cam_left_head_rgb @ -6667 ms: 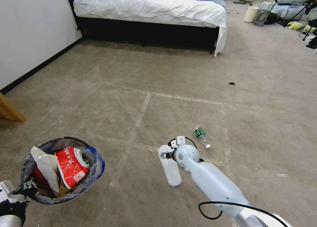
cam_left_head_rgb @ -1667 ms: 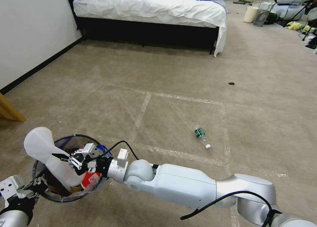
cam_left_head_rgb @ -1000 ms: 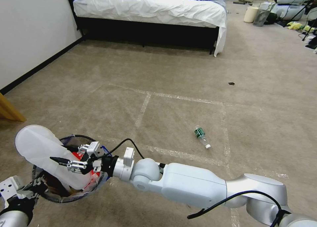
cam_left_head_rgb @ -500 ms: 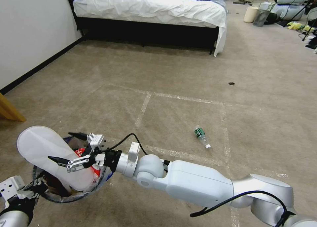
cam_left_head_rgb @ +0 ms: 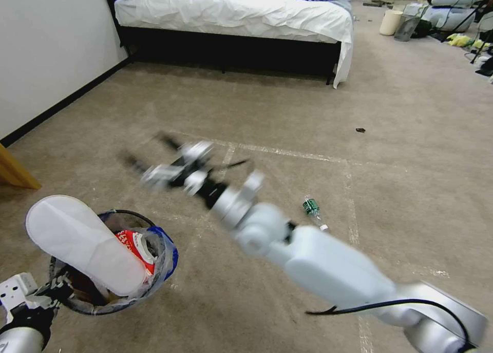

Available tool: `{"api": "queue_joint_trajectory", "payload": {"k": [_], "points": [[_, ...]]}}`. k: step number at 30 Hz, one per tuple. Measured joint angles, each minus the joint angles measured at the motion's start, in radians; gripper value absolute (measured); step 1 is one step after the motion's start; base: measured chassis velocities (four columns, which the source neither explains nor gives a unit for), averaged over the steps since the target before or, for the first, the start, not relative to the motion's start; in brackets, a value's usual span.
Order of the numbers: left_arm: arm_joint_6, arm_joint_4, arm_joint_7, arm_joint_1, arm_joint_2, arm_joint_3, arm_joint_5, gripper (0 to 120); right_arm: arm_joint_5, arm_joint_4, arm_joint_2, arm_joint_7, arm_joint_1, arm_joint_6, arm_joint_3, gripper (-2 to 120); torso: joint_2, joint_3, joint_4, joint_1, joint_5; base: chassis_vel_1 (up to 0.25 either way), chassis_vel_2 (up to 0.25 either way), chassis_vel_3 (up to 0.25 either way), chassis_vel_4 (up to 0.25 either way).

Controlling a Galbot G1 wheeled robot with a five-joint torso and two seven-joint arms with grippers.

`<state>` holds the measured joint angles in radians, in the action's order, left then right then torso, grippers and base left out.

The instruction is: Pick up the trash bin and place the garbage on the floor into it.

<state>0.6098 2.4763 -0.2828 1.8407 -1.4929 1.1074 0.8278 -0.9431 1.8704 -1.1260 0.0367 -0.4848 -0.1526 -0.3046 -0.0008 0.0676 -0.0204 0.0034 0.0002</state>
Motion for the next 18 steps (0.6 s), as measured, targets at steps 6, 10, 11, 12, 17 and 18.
{"api": "queue_joint_trajectory", "payload": {"k": [6, 10, 11, 12, 17, 18], "points": [[-0.007, -0.006, 0.014, -0.002, 0.0, -0.006, -0.015, 1, 0.202, 0.135, 0.121, 0.132, -0.183, 0.118, 0.344, 100, 0.0, 0.0, 0.0001, 0.0, 0.0, 0.0, 0.0, 0.0, 0.0], [-0.011, -0.006, 0.016, 0.0, 0.0, -0.007, -0.017, 1, 0.28, 0.216, 0.135, 0.196, -0.303, 0.185, 0.483, 100, 0.0, 0.0, -0.0001, 0.0, -0.0002, 0.0, 0.0, 0.0, 0.0], [-0.011, -0.006, 0.019, 0.001, 0.0, -0.007, -0.019, 1, 0.297, 0.249, 0.135, 0.216, -0.364, 0.206, 0.544, 100, 0.0, 0.0, 0.0001, 0.0, 0.0001, 0.0, 0.0, 0.0, 0.0], [-0.011, -0.006, 0.02, 0.002, 0.0, -0.007, -0.02, 1, 0.309, 0.27, 0.134, 0.226, -0.409, 0.21, 0.592, 100, 0.0, 0.0, -0.0001, 0.0, 0.0003, 0.0, 0.0, 0.0, 0.0], [-0.011, -0.006, 0.022, 0.002, 0.002, -0.012, -0.023, 1, 0.349, 0.323, 0.131, 0.228, -0.544, 0.201, 0.734, 100, 0.0, 0.0, 0.0001, 0.0, -0.0001, -0.015, -0.014, -0.023, -0.019], [-0.011, -0.006, 0.022, 0.002, 0.002, -0.012, -0.023, 1, 0.349, 0.323, 0.131, 0.228, -0.544, 0.201, 0.734, 100, 0.0, 0.0, 0.0001, 0.0, -0.0001, -0.049, -0.043, -0.056, -0.062]]}}
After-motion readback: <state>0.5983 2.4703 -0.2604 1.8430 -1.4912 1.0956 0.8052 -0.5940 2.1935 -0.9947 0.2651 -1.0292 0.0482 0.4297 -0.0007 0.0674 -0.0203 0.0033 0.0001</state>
